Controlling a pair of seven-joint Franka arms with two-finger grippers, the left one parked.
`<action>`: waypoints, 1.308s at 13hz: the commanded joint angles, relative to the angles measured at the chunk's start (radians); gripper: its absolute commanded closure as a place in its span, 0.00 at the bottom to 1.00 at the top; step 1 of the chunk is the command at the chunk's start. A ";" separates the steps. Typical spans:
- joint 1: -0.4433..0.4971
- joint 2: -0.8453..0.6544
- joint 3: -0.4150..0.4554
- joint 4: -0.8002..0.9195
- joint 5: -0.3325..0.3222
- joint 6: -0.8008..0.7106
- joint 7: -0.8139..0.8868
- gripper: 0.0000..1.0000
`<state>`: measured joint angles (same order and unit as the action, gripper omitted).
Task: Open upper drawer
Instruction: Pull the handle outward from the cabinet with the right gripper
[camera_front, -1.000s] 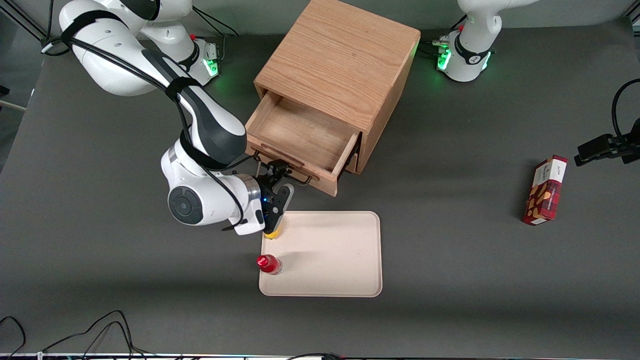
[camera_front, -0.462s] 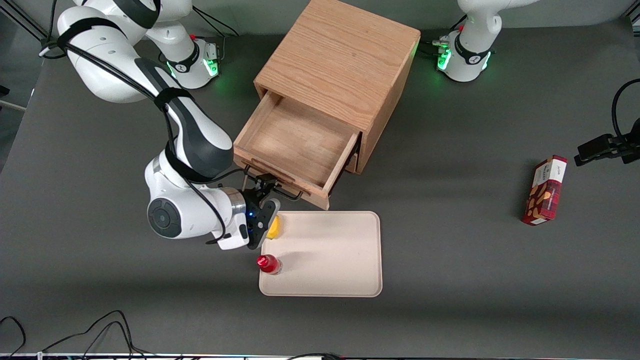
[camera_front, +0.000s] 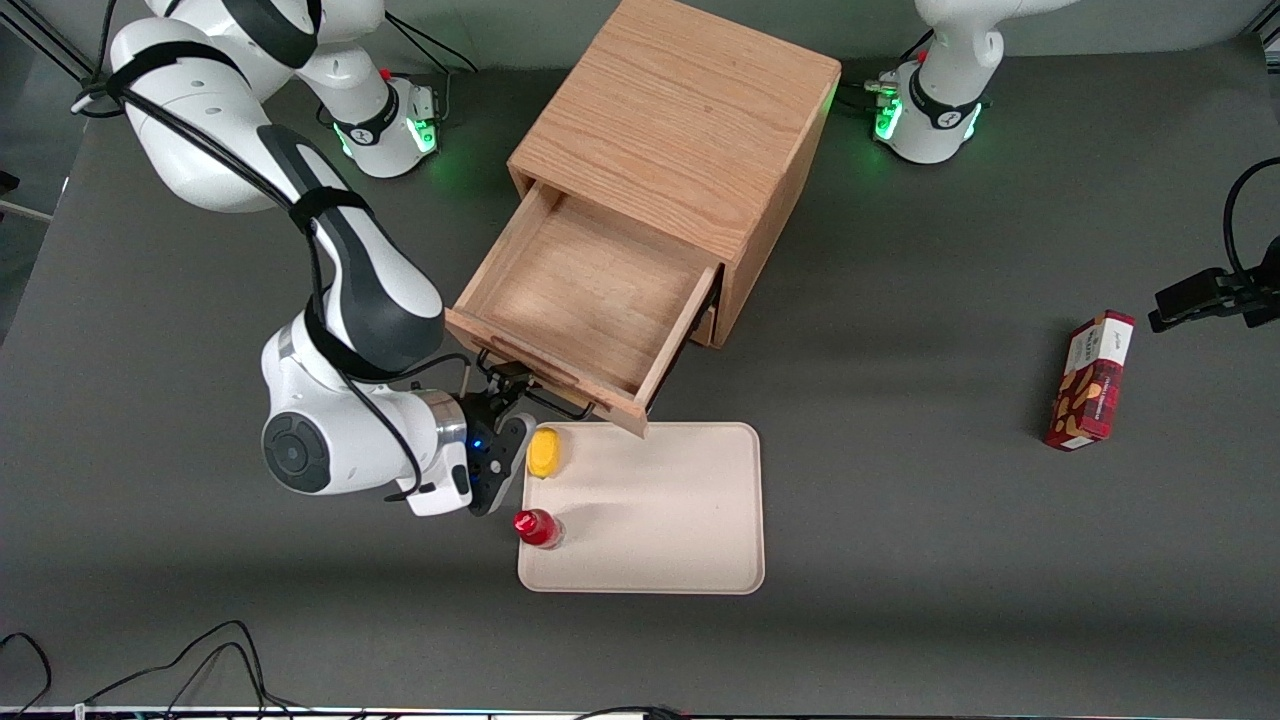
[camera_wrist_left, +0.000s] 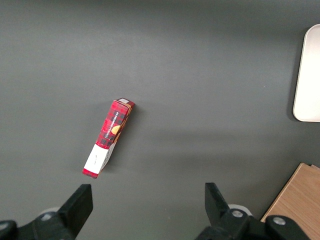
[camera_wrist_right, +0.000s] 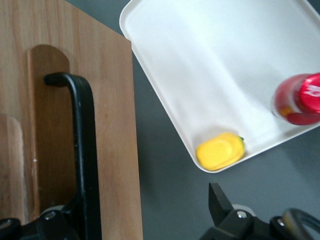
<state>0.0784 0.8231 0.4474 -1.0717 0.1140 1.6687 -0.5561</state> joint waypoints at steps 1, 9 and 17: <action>0.017 0.045 -0.007 0.088 -0.022 -0.035 -0.019 0.00; 0.021 0.083 -0.015 0.159 -0.020 -0.038 -0.018 0.00; 0.003 -0.183 -0.015 0.148 -0.026 -0.155 0.002 0.00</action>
<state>0.0842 0.7476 0.4459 -0.8956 0.1104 1.5424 -0.5593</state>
